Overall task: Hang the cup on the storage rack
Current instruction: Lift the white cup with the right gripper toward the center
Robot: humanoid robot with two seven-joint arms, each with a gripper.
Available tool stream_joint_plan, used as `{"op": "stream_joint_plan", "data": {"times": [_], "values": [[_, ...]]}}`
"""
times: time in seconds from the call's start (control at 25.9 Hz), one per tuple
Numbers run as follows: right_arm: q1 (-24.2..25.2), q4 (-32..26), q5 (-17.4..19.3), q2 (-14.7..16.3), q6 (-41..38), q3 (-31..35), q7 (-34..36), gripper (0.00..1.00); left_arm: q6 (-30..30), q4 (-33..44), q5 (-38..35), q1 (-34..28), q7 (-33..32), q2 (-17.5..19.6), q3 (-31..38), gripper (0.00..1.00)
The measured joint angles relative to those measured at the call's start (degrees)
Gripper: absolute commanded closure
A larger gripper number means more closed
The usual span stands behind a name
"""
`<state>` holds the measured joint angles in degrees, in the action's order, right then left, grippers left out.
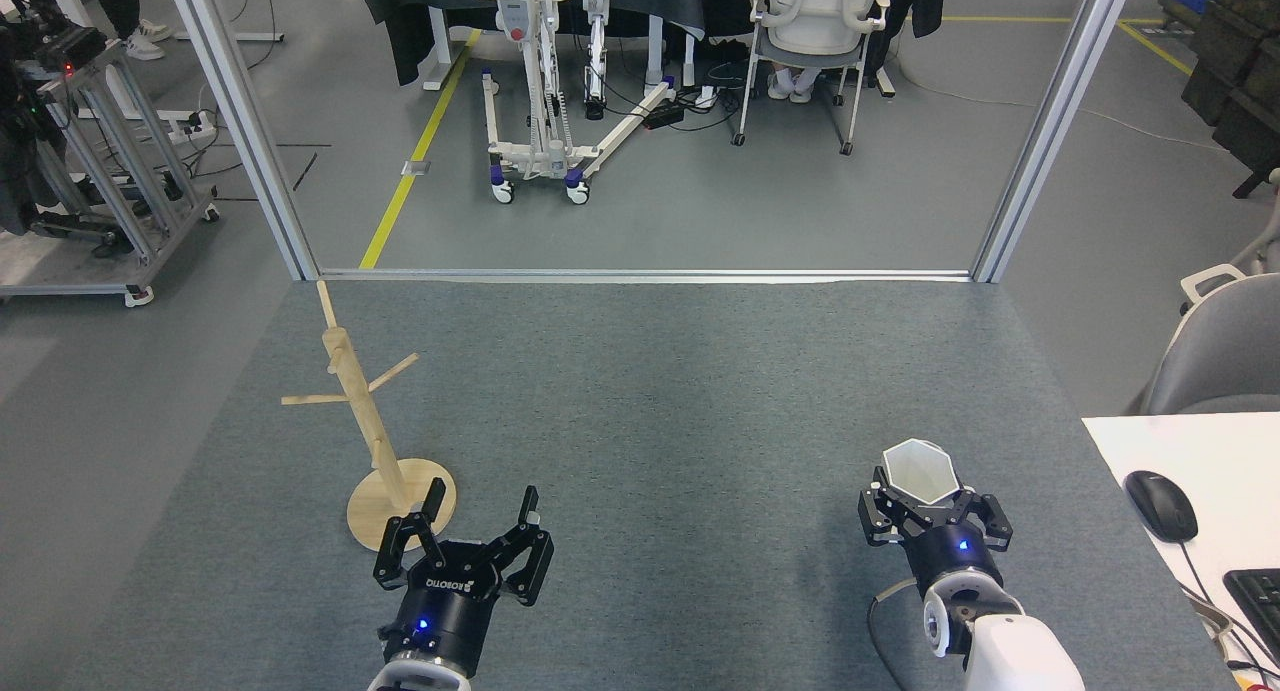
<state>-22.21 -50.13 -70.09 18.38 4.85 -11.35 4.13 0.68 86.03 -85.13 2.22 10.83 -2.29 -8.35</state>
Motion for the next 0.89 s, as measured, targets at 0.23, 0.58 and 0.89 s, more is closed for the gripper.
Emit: {"op": "stream_joint_plan", "data": {"times": [0.23, 0.58, 0.89], "values": [[0.00, -0.64, 0.82, 0.12, -0.66, 0.01, -0.11, 0.75, 0.12, 0.04, 0.05, -0.07, -0.03, 0.05, 0.00, 0.01], [-1.71, -4.50, 5.17, 3.32, -10.63, 0.72, -0.74, 0.83, 0.22, 0.11, 0.05, -0.11, -0.04, -0.01, 0.07, 0.01], [-4.94, -8.35, 10.45, 7.35, -26.22, 0.53, -3.72, 0.88, -0.39, 0.21, 0.13, 0.39, -0.09, -0.05, -0.19, 0.01]]}}
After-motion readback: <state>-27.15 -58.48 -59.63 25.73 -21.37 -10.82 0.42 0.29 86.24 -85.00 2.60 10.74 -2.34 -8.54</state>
